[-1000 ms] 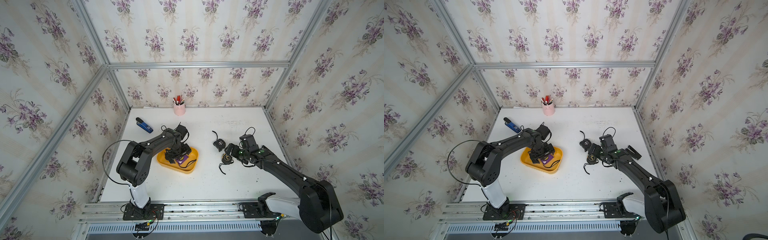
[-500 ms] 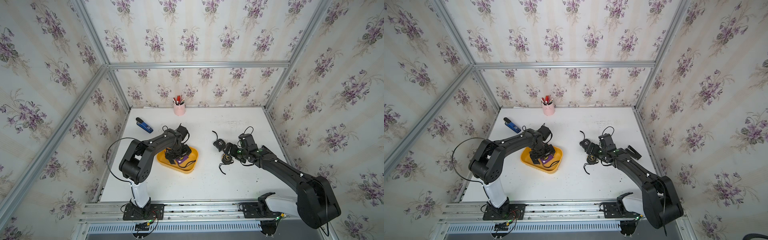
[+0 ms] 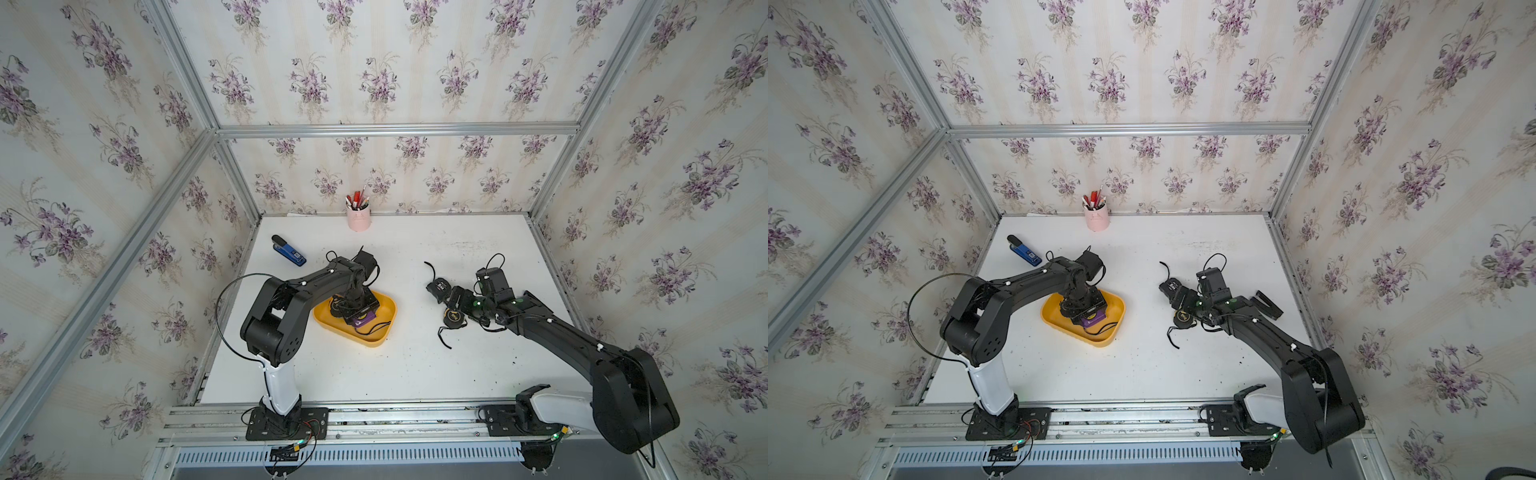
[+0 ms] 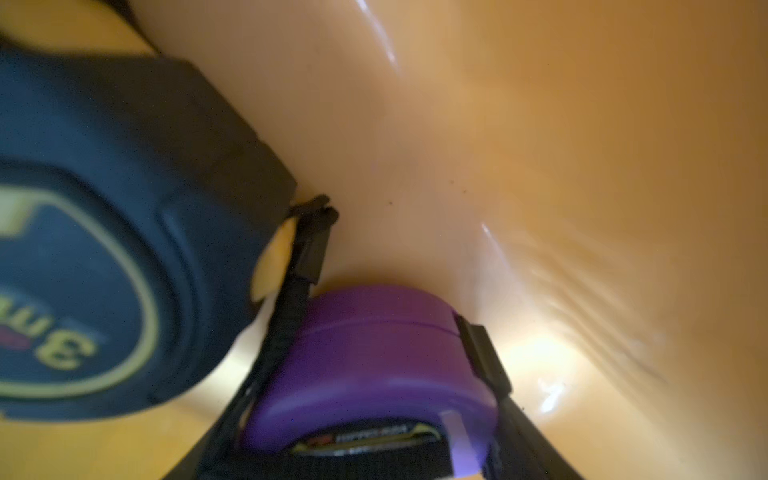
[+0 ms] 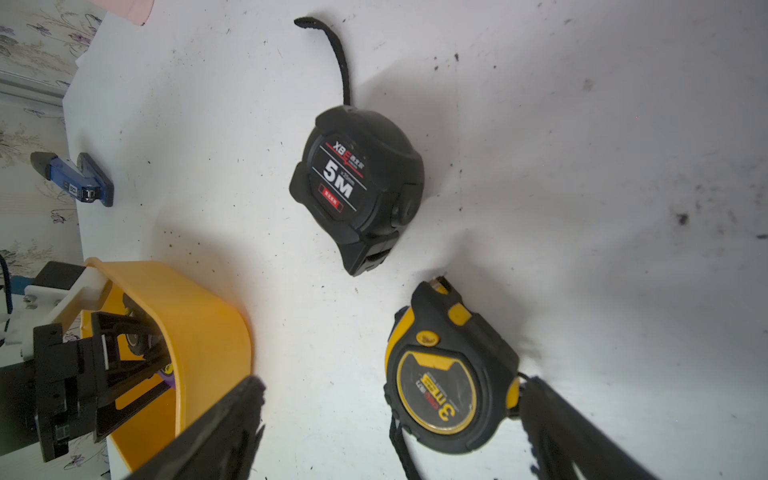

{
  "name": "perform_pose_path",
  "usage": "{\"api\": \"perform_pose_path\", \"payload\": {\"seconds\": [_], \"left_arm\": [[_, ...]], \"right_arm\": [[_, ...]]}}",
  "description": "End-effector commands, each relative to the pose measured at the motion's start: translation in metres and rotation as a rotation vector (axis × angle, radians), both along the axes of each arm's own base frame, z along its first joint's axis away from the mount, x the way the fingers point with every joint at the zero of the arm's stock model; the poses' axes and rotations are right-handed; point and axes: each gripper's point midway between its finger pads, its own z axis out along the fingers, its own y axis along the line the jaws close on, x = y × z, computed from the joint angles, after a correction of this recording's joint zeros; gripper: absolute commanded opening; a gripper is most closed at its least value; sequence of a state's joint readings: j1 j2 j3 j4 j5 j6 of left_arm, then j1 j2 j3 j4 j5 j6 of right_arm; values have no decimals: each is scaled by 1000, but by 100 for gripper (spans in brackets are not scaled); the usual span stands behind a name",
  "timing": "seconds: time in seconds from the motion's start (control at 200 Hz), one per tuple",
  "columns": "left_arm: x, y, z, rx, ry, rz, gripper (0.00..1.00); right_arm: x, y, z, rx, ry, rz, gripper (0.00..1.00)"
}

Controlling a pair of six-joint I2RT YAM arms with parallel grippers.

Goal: Take the tape measure out of the storage box
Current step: Pick up the tape measure from the storage box.

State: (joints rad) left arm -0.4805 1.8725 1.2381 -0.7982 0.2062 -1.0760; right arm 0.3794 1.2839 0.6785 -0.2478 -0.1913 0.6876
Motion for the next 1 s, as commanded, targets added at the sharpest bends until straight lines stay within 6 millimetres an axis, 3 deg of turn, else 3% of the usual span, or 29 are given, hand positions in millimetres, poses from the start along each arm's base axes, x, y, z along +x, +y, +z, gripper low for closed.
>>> {"api": "perform_pose_path", "payload": {"seconds": [0.0, 0.145, 0.47, 0.589, 0.799, 0.844, 0.994], "left_arm": [[2, -1, 2, -4, -5, -3, 54], [8, -8, 14, -41, -33, -6, 40], [28, -27, 74, -149, -169, -17, 38], [32, -33, 92, -188, -204, -9, 39], [40, -41, 126, -250, -273, -8, 40], [41, -43, 132, -266, -285, -8, 40], [43, -51, 150, -321, -310, -10, 41]], "right_arm": [[5, 1, 5, 4, -25, -4, 98], [5, 2, 6, 10, -30, -1, 98], [8, 25, 21, 123, -75, 83, 97], [7, 49, 40, 208, -139, 173, 97], [-2, 109, 77, 309, -245, 388, 97], [-13, 129, 81, 322, -254, 452, 96], [-8, 148, 94, 355, -302, 493, 94]]}}
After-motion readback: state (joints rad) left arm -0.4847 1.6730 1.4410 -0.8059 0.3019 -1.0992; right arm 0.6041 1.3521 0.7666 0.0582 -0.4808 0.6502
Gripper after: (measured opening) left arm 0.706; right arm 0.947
